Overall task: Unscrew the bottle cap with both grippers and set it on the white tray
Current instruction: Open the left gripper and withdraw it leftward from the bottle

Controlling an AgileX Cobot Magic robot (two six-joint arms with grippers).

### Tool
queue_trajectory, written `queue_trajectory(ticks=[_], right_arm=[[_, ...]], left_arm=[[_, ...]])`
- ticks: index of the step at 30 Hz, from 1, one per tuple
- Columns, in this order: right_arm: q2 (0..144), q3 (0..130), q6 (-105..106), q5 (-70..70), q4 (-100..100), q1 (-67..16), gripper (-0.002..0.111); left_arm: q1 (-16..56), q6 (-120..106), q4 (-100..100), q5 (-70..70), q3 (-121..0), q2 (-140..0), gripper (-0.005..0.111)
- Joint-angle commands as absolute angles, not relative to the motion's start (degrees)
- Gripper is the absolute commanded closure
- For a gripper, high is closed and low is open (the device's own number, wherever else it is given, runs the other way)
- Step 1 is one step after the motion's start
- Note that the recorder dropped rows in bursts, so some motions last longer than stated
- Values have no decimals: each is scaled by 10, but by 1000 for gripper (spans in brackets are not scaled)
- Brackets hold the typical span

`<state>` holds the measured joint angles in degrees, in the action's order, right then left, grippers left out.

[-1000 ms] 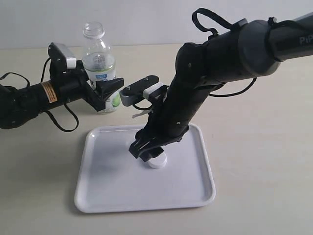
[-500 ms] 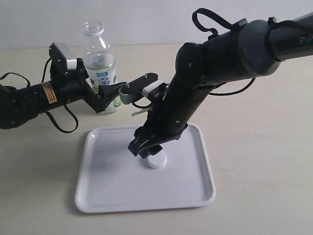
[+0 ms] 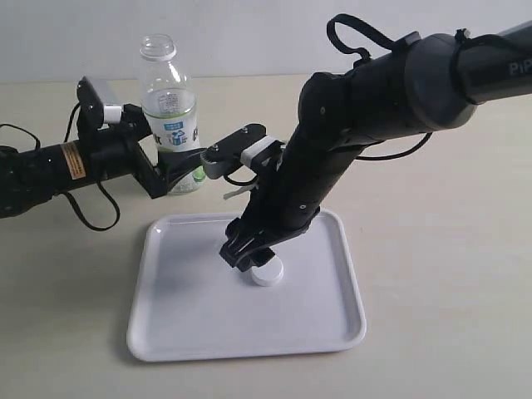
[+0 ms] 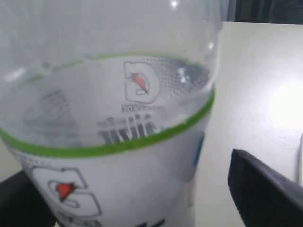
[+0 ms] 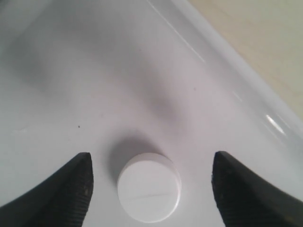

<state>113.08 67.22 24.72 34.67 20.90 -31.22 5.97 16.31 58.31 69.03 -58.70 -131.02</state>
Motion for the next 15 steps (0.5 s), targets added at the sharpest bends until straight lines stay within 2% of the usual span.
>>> queue_trajectory(ticks=[1,15], right_arm=[[1127,671,254,342,207,-313,40],[1127,671,259,342,207,-313,40]], left_arm=[[50,168,594,700,-586,-1310,21],[-4,192,687,700,-586,-1292,21]])
